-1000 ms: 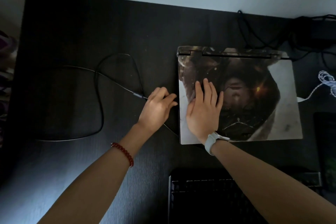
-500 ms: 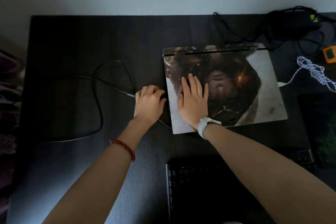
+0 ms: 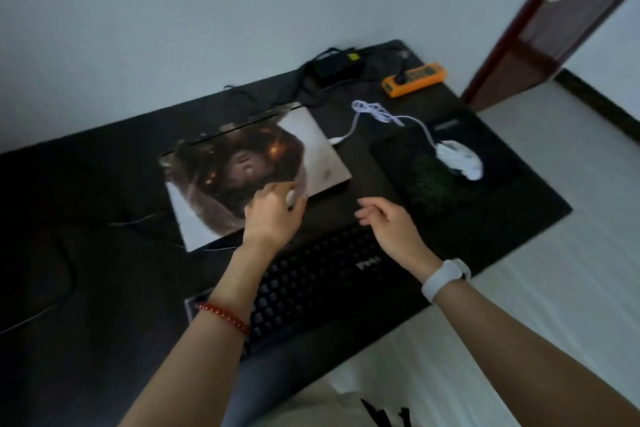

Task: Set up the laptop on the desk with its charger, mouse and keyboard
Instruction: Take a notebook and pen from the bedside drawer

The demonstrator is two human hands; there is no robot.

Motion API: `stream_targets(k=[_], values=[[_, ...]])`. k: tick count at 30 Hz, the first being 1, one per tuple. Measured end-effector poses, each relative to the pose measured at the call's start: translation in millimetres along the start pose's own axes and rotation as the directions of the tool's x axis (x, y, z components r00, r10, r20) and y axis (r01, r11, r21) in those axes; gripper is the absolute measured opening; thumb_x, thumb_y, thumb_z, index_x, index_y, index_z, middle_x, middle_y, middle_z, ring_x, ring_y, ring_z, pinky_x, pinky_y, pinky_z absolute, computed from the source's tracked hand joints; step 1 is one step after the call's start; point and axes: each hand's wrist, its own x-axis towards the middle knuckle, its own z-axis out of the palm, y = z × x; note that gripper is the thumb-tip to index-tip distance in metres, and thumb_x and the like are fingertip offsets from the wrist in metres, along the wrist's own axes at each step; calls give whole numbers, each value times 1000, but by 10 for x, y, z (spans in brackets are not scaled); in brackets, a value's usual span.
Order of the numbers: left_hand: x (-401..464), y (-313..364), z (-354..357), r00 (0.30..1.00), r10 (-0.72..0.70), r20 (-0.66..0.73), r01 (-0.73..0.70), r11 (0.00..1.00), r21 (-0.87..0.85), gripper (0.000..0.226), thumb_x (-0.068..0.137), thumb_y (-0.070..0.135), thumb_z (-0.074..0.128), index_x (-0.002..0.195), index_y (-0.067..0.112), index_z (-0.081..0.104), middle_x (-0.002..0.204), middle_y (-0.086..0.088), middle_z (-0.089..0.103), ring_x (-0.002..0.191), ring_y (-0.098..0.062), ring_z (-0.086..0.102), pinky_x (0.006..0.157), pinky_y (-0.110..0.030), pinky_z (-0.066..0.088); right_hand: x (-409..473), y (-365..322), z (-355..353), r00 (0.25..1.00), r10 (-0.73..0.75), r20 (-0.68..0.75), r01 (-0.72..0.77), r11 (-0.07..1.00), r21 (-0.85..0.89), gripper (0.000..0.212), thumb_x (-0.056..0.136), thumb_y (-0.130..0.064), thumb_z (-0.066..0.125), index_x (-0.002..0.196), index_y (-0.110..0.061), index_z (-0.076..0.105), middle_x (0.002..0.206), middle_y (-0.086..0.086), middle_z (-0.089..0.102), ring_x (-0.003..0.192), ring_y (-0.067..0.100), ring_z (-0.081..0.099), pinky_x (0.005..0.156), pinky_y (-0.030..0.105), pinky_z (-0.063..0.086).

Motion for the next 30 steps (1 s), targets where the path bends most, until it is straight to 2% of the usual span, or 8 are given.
stream_targets(k=[3, 6, 10, 13, 18, 22, 27, 30], values=[[-485, 866, 584, 988, 131, 84, -128, 991, -41, 38, 91, 35, 53, 122, 13, 57, 125, -10, 57, 114, -30, 53, 96, -48, 43, -675, 534, -849, 986, 65, -157, -58, 997, 48, 28, 98, -14, 35, 117, -13, 57, 92, -8, 63, 83, 5, 61, 70, 12, 44], [-998, 1667, 1284, 948, 252, 196, -241, 967, -79, 37, 92, 34, 51, 122, 14, 57, 124, -9, 59, 112, -27, 55, 95, -46, 45, -1423, 1092, -1640, 940, 138, -312, -109, 988, 110, 27, 97, -7, 37, 115, -3, 58, 100, 14, 66, 85, 19, 61, 80, 25, 48], [-1639, 2819, 2225, 820, 403, 408, -408, 910, -78, 36, 92, 31, 52, 121, 11, 57, 121, -13, 60, 112, -32, 55, 95, -44, 44, -2505, 1867, -2682, 811, 274, -516, -194, 959, 204, 27, 94, 1, 38, 113, 6, 57, 101, 24, 66, 80, 25, 58, 56, 3, 42], [-2062, 3615, 2829, 711, 524, 469, -541, 834, -111, 35, 92, 26, 53, 120, 7, 58, 121, -16, 61, 113, -32, 55, 95, -35, 41, -3220, 2411, -3303, 669, 408, -621, -261, 911, 318, 29, 95, -3, 37, 115, 2, 58, 102, 20, 67, 83, 24, 60, 56, 7, 43], [-2672, 4801, 3852, 538, 618, 572, -645, 740, -193, 35, 91, 31, 53, 120, 13, 58, 124, -9, 60, 115, -25, 54, 99, -33, 38, -4180, 3206, -4099, 452, 584, -675, -291, 811, 507, 30, 95, -7, 37, 115, -6, 58, 101, 11, 67, 85, 20, 61, 60, 19, 43], [-3118, 5770, 4788, 403, 711, 576, -705, 643, -299, 36, 90, 31, 55, 121, 15, 58, 123, -8, 60, 112, -25, 55, 98, -39, 42, -4741, 3900, -4898, 307, 627, -716, -281, 779, 561, 28, 95, -7, 38, 114, -6, 59, 101, 13, 67, 84, 19, 61, 74, 26, 42], [-3757, 7185, 5988, 179, 785, 593, -777, 483, -405, 41, 91, 34, 53, 126, 14, 54, 128, -9, 57, 117, -25, 53, 99, -40, 43, -5471, 4822, -6072, 148, 674, -723, -327, 724, 608, 28, 95, -11, 40, 116, -10, 59, 107, 11, 67, 87, 18, 61, 75, 28, 45], [-4313, 8145, 6610, 76, 802, 593, -784, 415, -461, 41, 91, 33, 52, 127, 13, 53, 131, -11, 54, 120, -27, 50, 100, -43, 41, -6023, 5208, -6813, 31, 703, -711, -350, 674, 651, 28, 94, -14, 41, 117, -15, 58, 109, 7, 66, 88, 19, 62, 72, 28, 47]])
